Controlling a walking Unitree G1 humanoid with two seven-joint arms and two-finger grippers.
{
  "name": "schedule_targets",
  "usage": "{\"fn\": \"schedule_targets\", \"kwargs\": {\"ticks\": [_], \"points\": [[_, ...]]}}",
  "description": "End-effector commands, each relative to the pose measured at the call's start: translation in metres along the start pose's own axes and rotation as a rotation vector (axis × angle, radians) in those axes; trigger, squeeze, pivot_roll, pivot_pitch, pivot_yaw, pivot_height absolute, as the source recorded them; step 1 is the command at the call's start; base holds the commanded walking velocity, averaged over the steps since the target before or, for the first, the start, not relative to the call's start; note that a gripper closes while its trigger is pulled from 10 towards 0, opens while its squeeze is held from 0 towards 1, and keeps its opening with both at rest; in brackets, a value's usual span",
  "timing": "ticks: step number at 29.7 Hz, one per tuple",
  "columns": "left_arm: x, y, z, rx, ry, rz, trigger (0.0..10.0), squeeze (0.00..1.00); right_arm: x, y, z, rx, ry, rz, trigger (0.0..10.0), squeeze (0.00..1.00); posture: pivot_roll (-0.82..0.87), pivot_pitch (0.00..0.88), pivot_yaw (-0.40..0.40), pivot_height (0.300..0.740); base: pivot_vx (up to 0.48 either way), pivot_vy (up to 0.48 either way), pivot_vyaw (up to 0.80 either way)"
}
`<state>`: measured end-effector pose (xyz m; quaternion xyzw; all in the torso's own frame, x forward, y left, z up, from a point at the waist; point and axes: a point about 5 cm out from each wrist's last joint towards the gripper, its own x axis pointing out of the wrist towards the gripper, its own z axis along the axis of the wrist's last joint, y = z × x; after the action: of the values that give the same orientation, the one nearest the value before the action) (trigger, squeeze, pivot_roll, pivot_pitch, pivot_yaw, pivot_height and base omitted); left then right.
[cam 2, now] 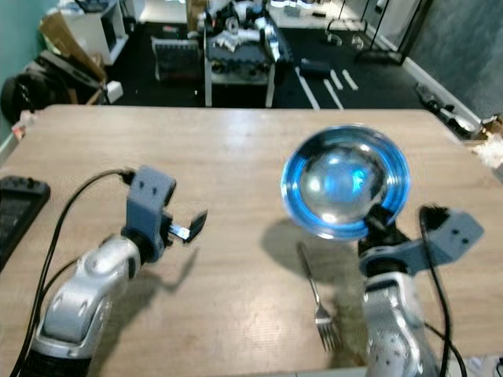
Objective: Setting the table
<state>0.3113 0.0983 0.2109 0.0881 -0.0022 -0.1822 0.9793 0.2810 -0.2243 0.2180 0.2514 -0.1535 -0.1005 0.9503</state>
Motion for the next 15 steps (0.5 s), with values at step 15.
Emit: {"fn": "schedule_targets", "kwargs": {"ticks": [15], "points": [[-0.02, 0.004, -0.002, 0.036, -0.093, 0.061, 10.0, 0.0, -0.017, 0.001, -0.023, 0.066, 0.029, -0.147, 10.0, 0.0, 0.03, 0.162, 0.061, 0.74, 0.0, 0.0, 0.0]]}}
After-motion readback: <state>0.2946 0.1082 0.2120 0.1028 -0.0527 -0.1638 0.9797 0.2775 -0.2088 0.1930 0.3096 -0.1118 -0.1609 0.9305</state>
